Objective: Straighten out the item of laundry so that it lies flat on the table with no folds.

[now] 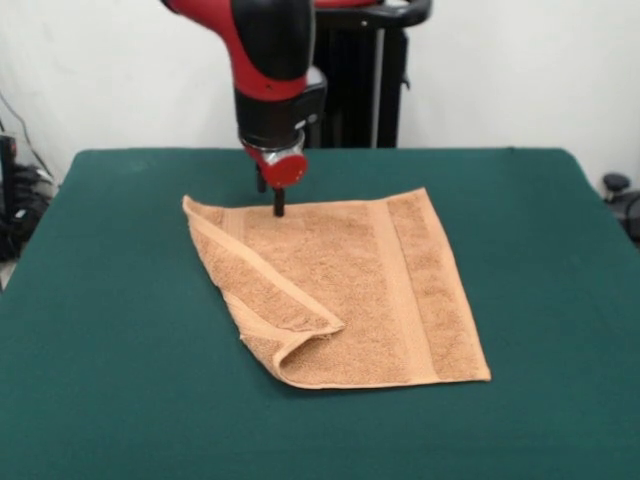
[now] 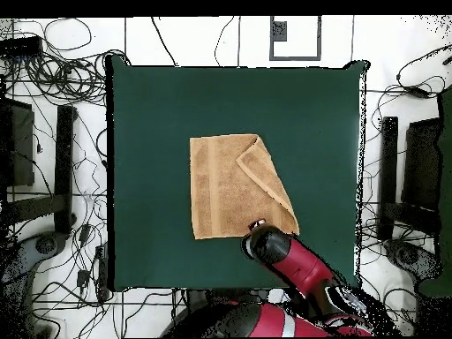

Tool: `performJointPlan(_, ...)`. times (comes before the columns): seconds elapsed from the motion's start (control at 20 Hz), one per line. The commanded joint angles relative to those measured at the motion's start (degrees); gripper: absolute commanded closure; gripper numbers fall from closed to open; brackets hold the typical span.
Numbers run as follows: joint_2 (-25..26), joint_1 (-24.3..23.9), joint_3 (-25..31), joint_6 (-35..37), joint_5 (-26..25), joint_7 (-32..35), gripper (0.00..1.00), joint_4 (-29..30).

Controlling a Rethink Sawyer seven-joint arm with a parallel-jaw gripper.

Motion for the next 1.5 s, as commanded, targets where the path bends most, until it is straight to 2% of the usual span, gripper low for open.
performJointPlan(0.05,1.95,1.29,1.24,2.26,5.40,9.78,0.00,-11.56)
performJointPlan(0.35,3.19,1.16,0.43,5.80,6.07,10.15,0.00,-15.65)
performJointPlan(0.65,4.08,1.67,0.45,5.11,6.04,11.20,0.00,-16.43)
performJointPlan(1.05,-0.12,3.45,0.57,9.14,5.83,11.73,0.00,-14.61)
performJointPlan(1.5,-4.59,7.35,-3.60,20.22,5.65,13.34,0.00,-14.80)
